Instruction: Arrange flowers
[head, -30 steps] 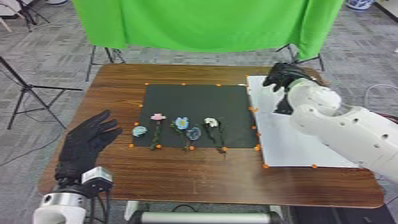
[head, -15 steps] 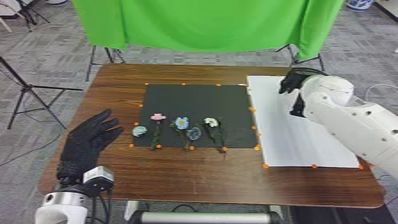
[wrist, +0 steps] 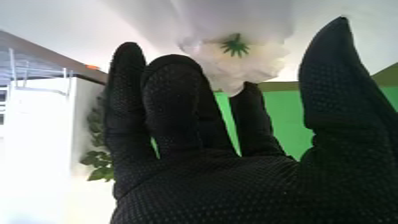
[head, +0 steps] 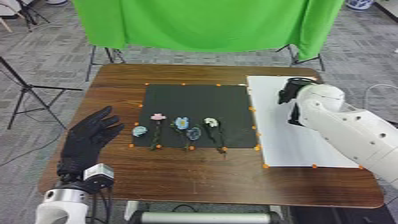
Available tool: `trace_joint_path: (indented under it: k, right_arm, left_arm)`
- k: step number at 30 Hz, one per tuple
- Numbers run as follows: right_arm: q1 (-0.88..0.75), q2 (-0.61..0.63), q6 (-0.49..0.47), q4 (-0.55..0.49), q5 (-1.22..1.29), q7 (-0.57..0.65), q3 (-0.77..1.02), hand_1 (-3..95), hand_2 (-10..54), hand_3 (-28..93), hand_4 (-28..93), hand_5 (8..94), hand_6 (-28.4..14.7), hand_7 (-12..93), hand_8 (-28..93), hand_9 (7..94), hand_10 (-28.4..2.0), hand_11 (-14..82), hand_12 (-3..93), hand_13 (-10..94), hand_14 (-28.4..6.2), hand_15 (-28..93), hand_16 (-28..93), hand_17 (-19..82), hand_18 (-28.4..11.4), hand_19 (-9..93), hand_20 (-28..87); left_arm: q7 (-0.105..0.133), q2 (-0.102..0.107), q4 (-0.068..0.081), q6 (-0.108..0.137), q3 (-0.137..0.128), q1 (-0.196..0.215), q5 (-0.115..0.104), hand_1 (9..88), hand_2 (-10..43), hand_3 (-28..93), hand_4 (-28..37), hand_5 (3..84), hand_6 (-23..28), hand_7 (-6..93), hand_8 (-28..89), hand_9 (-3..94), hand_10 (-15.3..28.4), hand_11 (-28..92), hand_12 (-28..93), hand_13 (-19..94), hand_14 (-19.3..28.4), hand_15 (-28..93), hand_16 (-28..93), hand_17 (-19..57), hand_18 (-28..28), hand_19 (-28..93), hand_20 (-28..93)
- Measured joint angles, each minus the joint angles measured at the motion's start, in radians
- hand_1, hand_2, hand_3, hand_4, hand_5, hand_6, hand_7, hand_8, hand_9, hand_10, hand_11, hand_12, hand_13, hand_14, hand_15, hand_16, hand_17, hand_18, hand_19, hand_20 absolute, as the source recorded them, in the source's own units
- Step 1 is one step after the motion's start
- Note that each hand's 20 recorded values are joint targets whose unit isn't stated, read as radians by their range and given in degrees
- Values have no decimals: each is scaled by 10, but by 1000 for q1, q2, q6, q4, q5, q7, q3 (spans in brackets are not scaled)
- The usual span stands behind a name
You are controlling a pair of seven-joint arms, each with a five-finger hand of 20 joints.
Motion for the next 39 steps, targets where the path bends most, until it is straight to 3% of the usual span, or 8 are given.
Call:
trace_joint_path:
  k: [5, 7, 8, 10, 18, 24, 30, 39]
  right_arm:
    - [22, 16, 53, -1, -39, 19, -76, 381, -91, 895, -282, 583, 8, 253, -177, 679, -103, 233, 135, 721, -72, 853, 93, 272, -200, 872, 158]
    - [43, 25, 126, -2, -73, 24, -138, 441, -94, 840, -282, 635, 14, 305, -121, 769, -79, 171, 227, 747, -56, 839, 111, 293, -193, 885, 141]
    - [49, 27, 162, -1, -89, 26, -164, 485, -95, 805, -283, 694, 24, 344, -89, 856, -60, 129, 294, 770, -48, 829, 121, 310, -190, 898, 127]
    - [57, 31, 231, -1, -115, 30, -207, 507, -95, 794, -283, 747, 30, 341, -59, 899, -55, 134, 315, 791, -41, 821, 133, 321, -189, 906, 119]
    - [77, 60, 437, -27, -164, 50, -338, 524, -95, 805, -283, 815, 25, 285, -24, 934, -62, 184, 316, 822, -34, 815, 143, 343, -192, 926, 104]
    - [79, 83, 531, -89, -204, 52, -355, 524, -95, 811, -283, 823, 23, 279, -20, 936, -66, 191, 314, 825, -34, 813, 147, 345, -193, 930, 99]
    - [28, 81, 527, -193, -286, 3, -241, 521, -95, 818, -283, 825, 20, 274, -13, 937, -67, 194, 313, 826, -35, 812, 150, 346, -194, 932, 99]
    - [-147, 52, 442, -372, -419, -117, -75, 517, -95, 829, -283, 825, 20, 271, -9, 937, -67, 193, 317, 823, -38, 810, 153, 343, -197, 932, 100]
  left_arm:
    - [0, 0, 0, -1, 0, 0, 0, 255, 42, 834, -186, 433, 119, 156, -99, 400, 202, 282, 97, 316, 275, 540, -106, -58, 241, 638, -51]
    - [0, -1, 0, -1, 0, 0, 0, 255, 43, 834, -186, 433, 119, 156, -99, 400, 201, 281, 97, 315, 275, 541, -106, -57, 241, 637, -51]
    - [0, -1, 1, -1, 0, 0, 0, 255, 42, 834, -186, 433, 119, 156, -99, 400, 201, 281, 97, 315, 275, 540, -106, -58, 241, 637, -51]
    - [1, -1, 1, -1, 1, 0, 0, 254, 42, 834, -186, 432, 119, 156, -99, 400, 201, 281, 96, 315, 276, 540, -106, -58, 241, 637, -51]
    - [0, -3, 0, -1, 0, 4, 0, 255, 42, 835, -187, 433, 119, 156, -99, 400, 202, 281, 96, 315, 275, 540, -107, -58, 241, 637, -51]
    - [0, -6, -5, 0, -6, 22, 0, 255, 42, 835, -186, 432, 119, 156, -99, 401, 202, 280, 96, 315, 275, 540, -106, -58, 241, 637, -51]
    - [1, -7, -8, 3, -12, 35, 0, 255, 42, 833, -187, 432, 119, 155, -98, 400, 201, 279, 96, 314, 275, 539, -107, -58, 241, 637, -51]
    - [0, -10, -12, 4, -14, 39, 0, 254, 41, 834, -187, 433, 120, 154, -98, 401, 203, 279, 96, 313, 275, 539, -106, -58, 242, 637, -51]
